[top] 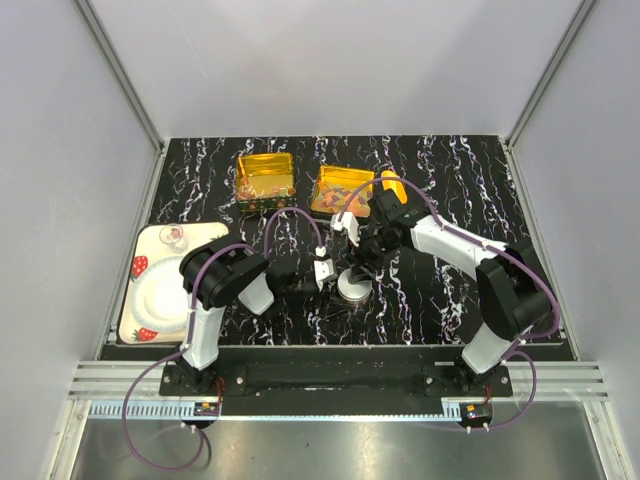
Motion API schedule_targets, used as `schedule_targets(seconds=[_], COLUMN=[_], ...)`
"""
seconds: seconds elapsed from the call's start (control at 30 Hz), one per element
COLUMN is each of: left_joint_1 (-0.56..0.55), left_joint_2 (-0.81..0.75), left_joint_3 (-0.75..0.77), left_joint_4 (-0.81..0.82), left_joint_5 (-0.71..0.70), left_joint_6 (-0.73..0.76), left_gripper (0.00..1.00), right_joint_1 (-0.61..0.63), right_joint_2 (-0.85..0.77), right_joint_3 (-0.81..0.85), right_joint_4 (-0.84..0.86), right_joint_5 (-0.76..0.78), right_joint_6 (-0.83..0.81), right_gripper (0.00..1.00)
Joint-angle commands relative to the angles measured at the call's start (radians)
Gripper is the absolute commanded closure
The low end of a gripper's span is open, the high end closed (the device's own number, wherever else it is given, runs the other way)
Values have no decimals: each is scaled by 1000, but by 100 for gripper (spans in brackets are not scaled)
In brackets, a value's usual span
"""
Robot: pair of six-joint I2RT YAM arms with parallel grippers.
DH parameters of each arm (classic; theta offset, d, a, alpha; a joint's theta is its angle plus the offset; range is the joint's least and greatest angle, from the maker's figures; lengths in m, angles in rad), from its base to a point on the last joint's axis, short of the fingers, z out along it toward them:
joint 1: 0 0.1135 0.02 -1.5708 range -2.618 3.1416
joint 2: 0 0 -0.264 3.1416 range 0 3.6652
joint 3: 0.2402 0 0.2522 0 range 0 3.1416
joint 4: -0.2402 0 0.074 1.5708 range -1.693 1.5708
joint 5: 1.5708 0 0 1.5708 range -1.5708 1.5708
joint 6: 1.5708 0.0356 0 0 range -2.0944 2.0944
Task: Pack the candies
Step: Screw the bottle lid onto the packing bottle.
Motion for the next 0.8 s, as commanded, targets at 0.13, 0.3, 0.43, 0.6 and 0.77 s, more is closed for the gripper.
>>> schedule_targets(seconds=[0.13,0.3,0.43,0.6,0.77], left_joint_1=[1,0,1,1,1], left_joint_2=[9,11,12,14,13], left_joint_3=[10,10,10,10,11], left_joint_4=[340,340,340,340,340], left_joint_5=[11,9,8,0,-11], left_joint_6=[-7,-7,-7,-7,-7], left_gripper=[37,37,37,37,40], right_joint_1=[1,-1,-2,-1,-1], right_joint_2=[-60,-107,-129,-157,-189], right_joint_3=[-48,-100,-134,-171,-197], right_joint_4=[-3,-5,-11,-11,-44], right_joint_5=[23,69,97,121,126], right_joint_6=[-32,-42,-50,-61,-81], right_gripper=[50,52,53,53,56])
